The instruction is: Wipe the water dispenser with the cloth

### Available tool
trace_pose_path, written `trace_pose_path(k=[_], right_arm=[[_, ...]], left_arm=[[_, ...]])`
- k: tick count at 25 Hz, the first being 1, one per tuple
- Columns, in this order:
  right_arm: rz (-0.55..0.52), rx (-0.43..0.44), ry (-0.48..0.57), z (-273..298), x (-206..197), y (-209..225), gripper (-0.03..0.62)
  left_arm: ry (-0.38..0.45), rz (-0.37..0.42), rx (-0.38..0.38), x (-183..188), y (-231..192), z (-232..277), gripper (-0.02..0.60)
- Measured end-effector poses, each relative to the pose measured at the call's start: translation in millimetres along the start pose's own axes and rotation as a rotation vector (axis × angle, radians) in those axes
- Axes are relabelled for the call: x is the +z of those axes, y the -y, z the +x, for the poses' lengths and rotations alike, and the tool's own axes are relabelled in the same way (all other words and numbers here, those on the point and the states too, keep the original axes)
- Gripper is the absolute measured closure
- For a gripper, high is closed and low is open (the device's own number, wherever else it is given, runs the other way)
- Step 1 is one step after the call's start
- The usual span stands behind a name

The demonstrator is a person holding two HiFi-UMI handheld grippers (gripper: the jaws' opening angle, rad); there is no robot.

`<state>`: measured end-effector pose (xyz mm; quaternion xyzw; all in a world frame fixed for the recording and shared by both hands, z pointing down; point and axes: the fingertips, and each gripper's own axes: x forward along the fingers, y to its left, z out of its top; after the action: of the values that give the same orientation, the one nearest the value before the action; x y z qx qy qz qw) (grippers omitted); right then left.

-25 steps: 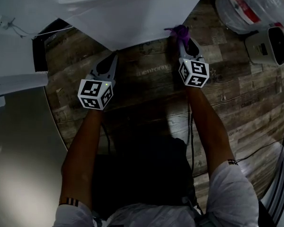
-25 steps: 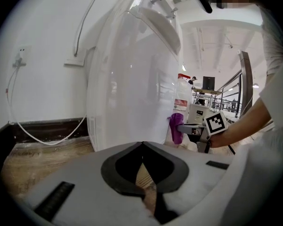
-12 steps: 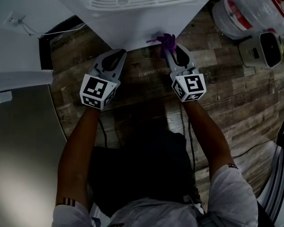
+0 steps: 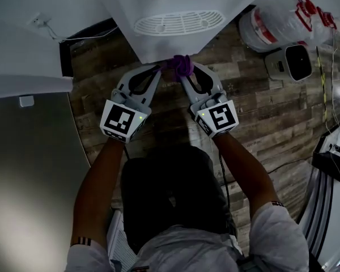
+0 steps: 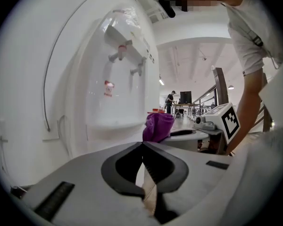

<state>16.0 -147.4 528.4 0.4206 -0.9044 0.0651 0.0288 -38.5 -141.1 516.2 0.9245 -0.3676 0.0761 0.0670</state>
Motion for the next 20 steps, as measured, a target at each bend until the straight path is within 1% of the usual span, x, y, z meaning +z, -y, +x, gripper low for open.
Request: trace_pose_path(k=[5,9,14,17,20], right_arm=[[0.005,0.019,0.05,-8.8,98.5,-26.5,0.494],[-0.002,0.043,0.086,-15.4,172.6,-45.2,0.494],[-0.005,0.061,0.109,-24.7,258.6,-62.9,0.494],[-0.007,0.075,0.121,-29.6,308.5,-71.6,0.494],[0.004,0.09,0.125,-32.0,352.9,-77.8,0.494]], left_arm=[[0.079,-0.006,0.044,95.1,6.2,-30.9,0.583],[0.101,-0.004,0.083,170.5,12.1,-55.4,0.583],[0.16,-0.013,0.122,259.7,18.5,-84.3,0.583],[0.198,-0.029,0.135,307.1,25.5,-98.3,0.583],[0.208,-0.036,0.141,346.6,32.1,-108.7,0.583]])
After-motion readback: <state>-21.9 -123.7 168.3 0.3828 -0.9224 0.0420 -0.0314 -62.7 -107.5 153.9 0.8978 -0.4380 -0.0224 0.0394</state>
